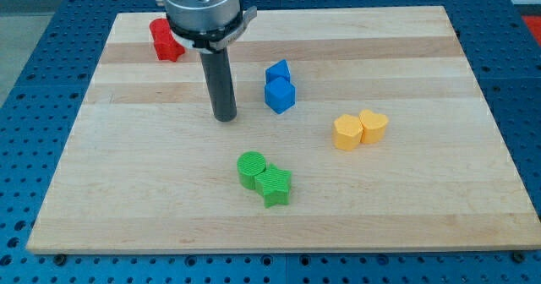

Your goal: Move the blue triangle into the green circle

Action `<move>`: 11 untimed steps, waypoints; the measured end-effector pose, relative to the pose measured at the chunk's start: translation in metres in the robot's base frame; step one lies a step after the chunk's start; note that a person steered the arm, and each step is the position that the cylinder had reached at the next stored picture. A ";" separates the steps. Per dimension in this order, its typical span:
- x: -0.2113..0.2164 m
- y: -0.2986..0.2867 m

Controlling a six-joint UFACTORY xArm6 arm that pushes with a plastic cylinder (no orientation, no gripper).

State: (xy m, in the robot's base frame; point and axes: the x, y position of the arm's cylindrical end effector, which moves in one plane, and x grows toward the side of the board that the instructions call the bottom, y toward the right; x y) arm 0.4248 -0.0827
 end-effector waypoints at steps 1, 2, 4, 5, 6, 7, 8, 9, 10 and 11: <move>-0.022 0.000; -0.046 0.002; -0.080 0.015; -0.082 0.029; -0.082 0.048; -0.082 0.064; -0.082 0.075; -0.083 0.079; -0.083 0.082; -0.092 0.100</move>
State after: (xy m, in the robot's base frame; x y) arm 0.3330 0.0169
